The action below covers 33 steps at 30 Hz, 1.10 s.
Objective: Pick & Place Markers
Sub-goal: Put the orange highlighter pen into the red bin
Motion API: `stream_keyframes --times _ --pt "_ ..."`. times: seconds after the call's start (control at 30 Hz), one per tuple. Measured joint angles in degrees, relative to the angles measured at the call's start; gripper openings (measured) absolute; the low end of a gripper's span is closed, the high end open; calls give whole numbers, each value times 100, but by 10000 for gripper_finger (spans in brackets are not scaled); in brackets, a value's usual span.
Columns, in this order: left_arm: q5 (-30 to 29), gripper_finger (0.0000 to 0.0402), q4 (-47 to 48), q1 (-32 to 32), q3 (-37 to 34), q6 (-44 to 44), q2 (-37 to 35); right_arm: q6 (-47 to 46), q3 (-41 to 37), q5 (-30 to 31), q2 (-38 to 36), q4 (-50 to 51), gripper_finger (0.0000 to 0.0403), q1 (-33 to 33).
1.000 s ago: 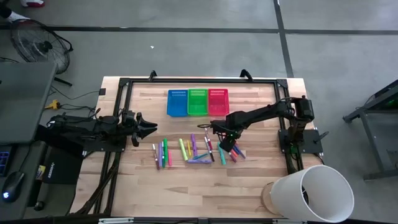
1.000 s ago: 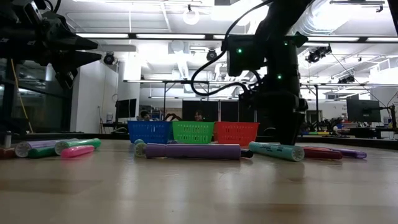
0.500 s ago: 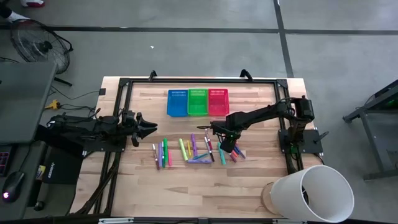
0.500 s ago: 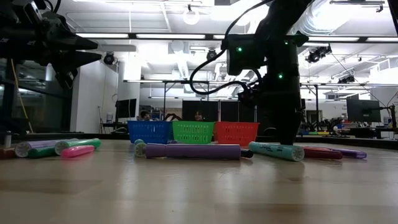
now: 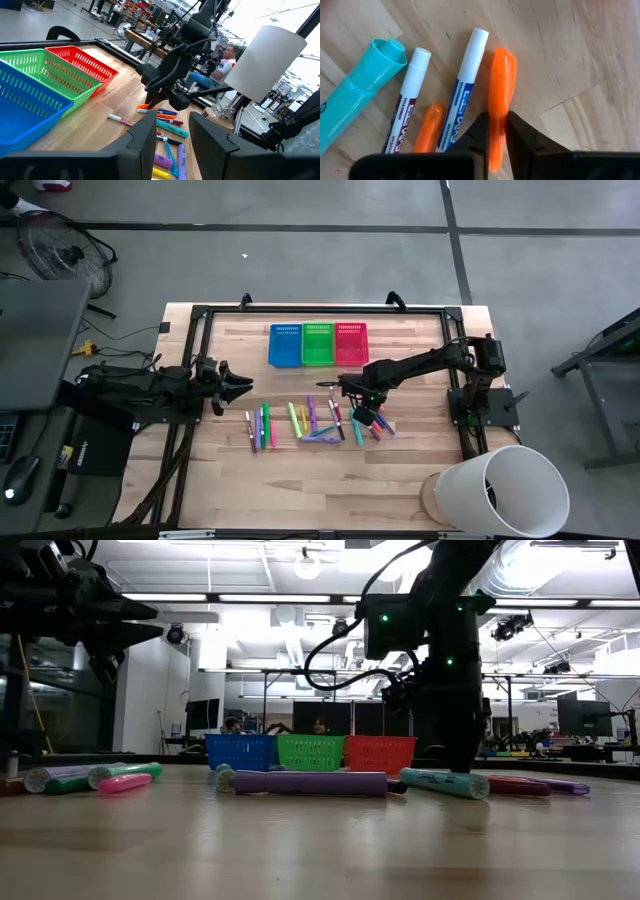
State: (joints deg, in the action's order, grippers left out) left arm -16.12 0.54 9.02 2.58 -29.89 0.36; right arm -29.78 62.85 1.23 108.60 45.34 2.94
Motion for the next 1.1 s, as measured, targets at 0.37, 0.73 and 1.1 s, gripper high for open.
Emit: stream_keyframes --times 0.37,0.73,1.1 --pt "0 115 0 -1 -2 0 1 7 -4 -64 -103 8 31 12" --pt "2 115 0 0 1 -2 2 -134 -17 -322 -677 49 28 158" --pt "1 115 0 0 -2 -1 0 -629 -8 -505 -1299 -173 33 458"
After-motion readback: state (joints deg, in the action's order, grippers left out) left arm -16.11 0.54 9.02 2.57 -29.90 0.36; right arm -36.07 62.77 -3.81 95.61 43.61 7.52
